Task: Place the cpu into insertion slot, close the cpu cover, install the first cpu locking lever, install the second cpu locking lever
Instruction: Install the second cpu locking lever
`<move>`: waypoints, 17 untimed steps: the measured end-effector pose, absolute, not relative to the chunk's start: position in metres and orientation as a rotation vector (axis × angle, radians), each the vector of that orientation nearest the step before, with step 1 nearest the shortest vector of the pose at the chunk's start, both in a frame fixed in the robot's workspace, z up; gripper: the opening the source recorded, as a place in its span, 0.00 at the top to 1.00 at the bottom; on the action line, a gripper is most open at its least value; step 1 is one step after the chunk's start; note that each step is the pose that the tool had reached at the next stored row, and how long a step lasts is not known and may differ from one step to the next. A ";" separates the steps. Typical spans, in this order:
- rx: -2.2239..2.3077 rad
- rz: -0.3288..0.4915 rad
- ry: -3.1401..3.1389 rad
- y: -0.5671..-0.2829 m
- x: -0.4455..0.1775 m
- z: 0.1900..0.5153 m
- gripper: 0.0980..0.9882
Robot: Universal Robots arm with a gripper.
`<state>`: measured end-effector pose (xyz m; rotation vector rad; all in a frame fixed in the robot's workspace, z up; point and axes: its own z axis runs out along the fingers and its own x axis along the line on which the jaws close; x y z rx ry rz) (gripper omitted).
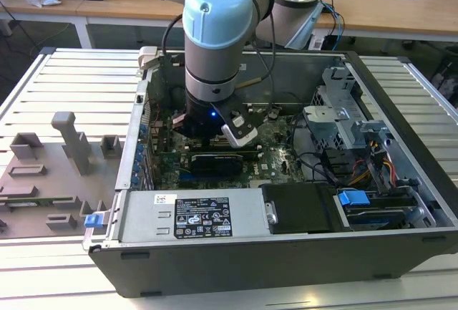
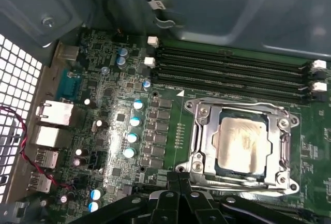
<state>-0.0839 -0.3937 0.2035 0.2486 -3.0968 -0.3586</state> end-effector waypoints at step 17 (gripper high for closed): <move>0.288 -0.395 -3.089 -0.390 -0.083 0.208 0.99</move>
